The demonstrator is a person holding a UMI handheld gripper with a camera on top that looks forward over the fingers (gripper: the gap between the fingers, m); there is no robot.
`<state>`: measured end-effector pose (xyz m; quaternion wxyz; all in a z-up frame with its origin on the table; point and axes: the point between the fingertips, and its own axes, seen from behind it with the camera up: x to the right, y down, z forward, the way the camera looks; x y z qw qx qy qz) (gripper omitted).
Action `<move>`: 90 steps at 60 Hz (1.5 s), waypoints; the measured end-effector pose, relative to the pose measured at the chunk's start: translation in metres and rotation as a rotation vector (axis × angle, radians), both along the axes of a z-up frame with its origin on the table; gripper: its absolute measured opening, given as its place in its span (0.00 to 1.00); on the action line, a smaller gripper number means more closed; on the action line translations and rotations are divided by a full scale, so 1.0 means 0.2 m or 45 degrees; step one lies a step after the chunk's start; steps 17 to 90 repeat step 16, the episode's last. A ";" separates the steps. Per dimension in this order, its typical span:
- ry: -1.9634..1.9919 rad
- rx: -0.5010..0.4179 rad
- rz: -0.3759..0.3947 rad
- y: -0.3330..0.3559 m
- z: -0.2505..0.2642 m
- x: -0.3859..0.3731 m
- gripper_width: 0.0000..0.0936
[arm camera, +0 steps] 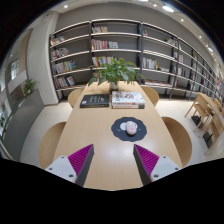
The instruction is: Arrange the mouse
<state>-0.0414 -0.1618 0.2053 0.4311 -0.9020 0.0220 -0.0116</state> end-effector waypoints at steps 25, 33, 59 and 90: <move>0.009 0.021 -0.003 -0.11 0.04 -0.04 0.85; 0.009 0.021 -0.003 -0.11 0.04 -0.04 0.85; 0.009 0.021 -0.003 -0.11 0.04 -0.04 0.85; 0.009 0.021 -0.003 -0.11 0.04 -0.04 0.85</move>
